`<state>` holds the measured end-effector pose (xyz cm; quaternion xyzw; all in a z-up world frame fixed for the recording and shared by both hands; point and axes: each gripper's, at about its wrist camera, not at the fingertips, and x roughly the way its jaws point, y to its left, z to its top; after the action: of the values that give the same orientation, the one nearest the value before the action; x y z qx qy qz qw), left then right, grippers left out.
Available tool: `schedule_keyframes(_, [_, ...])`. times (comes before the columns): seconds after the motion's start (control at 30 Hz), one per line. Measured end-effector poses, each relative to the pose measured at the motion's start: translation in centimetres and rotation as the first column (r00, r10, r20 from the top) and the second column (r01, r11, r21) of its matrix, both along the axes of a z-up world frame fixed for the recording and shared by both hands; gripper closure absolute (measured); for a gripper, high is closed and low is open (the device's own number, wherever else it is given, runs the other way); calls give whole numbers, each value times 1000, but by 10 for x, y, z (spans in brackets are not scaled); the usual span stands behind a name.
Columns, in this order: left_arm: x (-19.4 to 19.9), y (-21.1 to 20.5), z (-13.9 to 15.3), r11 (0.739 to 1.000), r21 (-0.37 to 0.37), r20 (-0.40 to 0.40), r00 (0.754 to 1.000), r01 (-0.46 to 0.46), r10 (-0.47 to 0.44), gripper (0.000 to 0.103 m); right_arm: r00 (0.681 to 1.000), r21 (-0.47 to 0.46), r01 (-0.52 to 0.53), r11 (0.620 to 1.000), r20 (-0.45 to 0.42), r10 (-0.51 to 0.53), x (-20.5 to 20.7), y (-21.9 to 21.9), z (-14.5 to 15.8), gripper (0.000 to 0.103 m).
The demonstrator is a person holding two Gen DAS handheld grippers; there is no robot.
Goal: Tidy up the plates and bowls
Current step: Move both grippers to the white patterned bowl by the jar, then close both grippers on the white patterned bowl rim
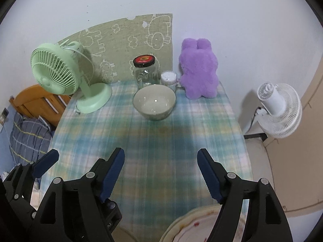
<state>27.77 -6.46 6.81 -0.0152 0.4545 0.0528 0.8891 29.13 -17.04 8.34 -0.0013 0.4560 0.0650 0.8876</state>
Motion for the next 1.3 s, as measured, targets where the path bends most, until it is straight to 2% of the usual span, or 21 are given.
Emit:
schedule_keyframes(0.37, [70,-18,-7,998,35,26,998,-49,48,24,999,38,-39,999,25,38,80,-17,-9,26])
schedule_keyframes(0.83, [146,-23,-49,995,40,7,996,-89,88,41,999,36,-16,999,31,15,161,-21,-49,26])
schedule_keyframes(1.1, [182,-19,-78,996,39,-27,996,-80,81,47,1000,36,-19,999,9,19,201,-13,-78,35])
schedule_keyframes(1.3, [202,-15,-99,996,35,-51,995,-82,84,55,1000,33,-10,999,-19,11,220,-8,-98,48])
